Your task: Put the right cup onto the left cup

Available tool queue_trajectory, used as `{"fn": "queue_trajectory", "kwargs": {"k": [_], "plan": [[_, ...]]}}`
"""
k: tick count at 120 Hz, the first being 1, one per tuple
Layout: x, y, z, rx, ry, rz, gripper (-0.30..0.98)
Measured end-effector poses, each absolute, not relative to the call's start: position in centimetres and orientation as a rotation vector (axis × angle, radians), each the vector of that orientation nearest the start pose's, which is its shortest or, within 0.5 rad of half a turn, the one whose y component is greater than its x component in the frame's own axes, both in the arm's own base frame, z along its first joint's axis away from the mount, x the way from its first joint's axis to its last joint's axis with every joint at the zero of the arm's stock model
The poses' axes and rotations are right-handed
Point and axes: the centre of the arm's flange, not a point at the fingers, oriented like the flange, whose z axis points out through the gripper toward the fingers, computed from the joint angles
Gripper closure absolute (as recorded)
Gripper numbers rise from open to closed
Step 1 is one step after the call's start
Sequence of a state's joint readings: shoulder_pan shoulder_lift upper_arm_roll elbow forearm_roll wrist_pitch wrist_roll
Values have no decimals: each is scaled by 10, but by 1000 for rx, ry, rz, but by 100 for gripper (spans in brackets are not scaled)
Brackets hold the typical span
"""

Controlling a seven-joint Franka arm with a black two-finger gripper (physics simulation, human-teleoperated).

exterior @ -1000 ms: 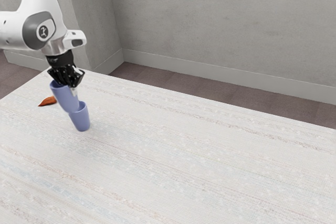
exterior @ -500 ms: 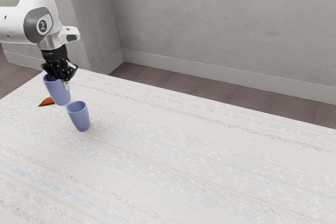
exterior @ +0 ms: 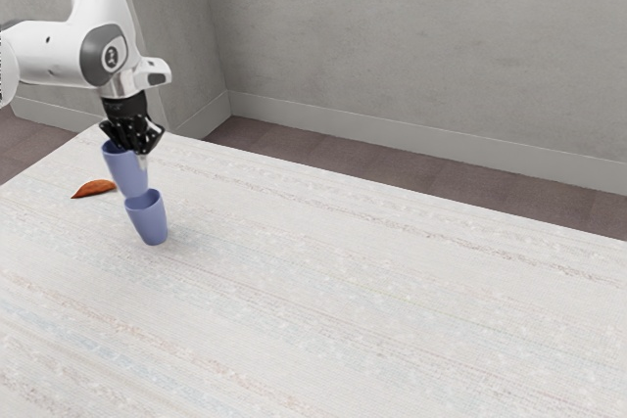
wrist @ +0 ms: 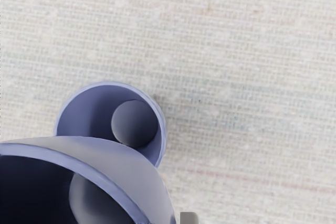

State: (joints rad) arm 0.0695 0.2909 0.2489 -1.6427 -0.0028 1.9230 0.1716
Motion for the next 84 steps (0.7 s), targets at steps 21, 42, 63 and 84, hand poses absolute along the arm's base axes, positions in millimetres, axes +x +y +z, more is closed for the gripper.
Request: {"fn": "queue_trajectory", "kwargs": {"k": [21,42,63,84], "plan": [[627,195,430,-3071,-225,56,78],[632,196,422,-3072,-222,56,78],[636,197,414,-3069,-217,49,78],[637,203,406,-3064,-229,49,78]]}}
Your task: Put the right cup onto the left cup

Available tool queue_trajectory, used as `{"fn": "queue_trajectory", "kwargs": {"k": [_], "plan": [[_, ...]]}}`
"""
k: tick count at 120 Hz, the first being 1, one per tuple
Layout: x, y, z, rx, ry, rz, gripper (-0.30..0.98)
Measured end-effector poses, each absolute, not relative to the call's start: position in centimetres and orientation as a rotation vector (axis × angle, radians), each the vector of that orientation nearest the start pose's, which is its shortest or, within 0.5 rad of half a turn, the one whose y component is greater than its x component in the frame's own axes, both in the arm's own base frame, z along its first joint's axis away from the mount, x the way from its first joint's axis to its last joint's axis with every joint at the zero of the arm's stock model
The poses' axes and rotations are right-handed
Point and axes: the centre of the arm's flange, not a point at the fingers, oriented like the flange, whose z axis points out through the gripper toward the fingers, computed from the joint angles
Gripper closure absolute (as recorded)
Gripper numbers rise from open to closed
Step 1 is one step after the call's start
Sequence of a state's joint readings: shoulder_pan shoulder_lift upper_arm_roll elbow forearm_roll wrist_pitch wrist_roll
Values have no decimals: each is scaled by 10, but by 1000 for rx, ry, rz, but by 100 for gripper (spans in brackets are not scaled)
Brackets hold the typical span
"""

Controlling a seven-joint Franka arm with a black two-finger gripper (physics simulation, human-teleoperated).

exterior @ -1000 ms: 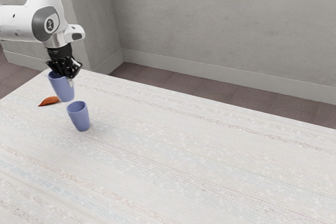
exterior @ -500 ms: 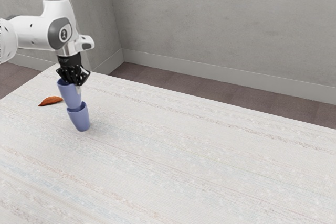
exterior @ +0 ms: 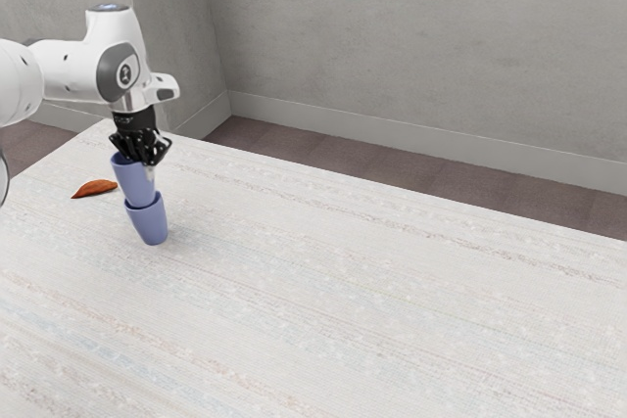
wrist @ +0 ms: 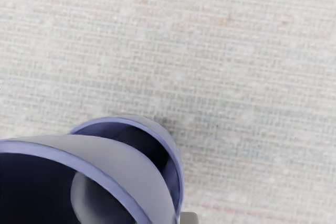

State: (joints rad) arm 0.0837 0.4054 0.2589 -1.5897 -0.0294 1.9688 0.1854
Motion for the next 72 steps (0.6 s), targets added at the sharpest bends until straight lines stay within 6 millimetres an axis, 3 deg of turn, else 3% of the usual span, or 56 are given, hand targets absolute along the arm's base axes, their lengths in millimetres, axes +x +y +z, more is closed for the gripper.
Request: {"fn": "queue_trajectory", "kwargs": {"k": [29,47,72], "plan": [[639,208,392,-3063,-244,59,78],[641,208,388,-3069,-249,42,70],[646,207,381,-3089,-267,4,33]]}}
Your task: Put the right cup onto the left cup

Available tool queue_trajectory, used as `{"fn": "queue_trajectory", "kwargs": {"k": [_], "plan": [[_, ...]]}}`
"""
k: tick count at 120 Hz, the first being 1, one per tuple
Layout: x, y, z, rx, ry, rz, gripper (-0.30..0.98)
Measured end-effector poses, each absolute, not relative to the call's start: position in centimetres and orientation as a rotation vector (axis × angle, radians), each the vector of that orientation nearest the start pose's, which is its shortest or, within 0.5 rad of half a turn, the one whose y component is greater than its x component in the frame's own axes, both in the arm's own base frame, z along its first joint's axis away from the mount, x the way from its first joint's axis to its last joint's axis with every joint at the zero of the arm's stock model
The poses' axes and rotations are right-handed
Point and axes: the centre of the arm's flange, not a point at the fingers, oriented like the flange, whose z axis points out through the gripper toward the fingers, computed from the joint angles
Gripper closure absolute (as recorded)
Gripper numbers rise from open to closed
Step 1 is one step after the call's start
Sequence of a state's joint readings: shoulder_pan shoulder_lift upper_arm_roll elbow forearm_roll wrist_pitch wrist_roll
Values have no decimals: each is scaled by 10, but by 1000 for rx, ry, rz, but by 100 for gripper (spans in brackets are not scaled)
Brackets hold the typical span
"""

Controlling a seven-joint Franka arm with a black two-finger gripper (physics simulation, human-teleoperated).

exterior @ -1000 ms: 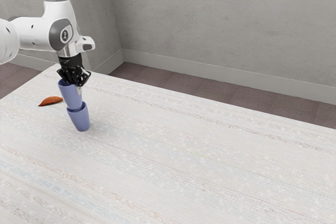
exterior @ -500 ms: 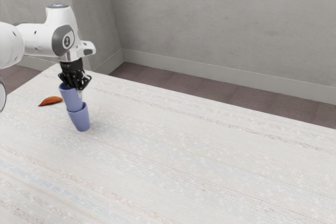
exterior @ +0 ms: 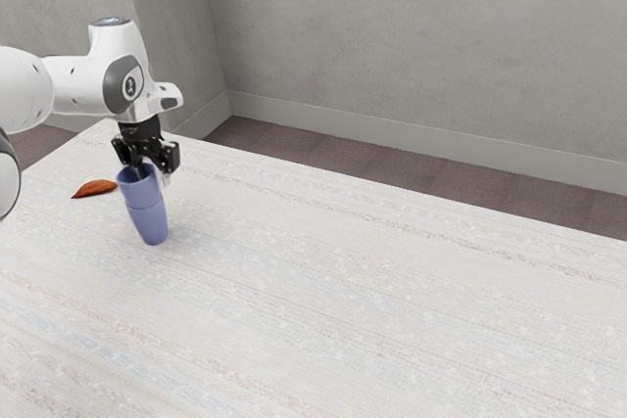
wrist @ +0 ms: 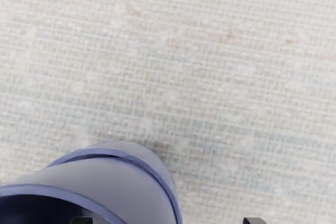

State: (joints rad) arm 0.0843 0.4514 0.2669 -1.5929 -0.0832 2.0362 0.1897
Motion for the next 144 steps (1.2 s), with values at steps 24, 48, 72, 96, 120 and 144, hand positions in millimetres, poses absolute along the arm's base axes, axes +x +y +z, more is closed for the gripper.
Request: {"fn": "queue_trajectory", "kwargs": {"k": [24,48,72,96,120,144], "plan": [[643,207,394,-3097,-272,-35,13],[624,196,436,-3128,-254,-51,5],[617,150,464,-3170,-139,-18,2],[618,100,486,-3185,-3,-18,1],[614,66,527,-3170,115,-102,0],[603,51,566,-3158,175,-128,0]]}}
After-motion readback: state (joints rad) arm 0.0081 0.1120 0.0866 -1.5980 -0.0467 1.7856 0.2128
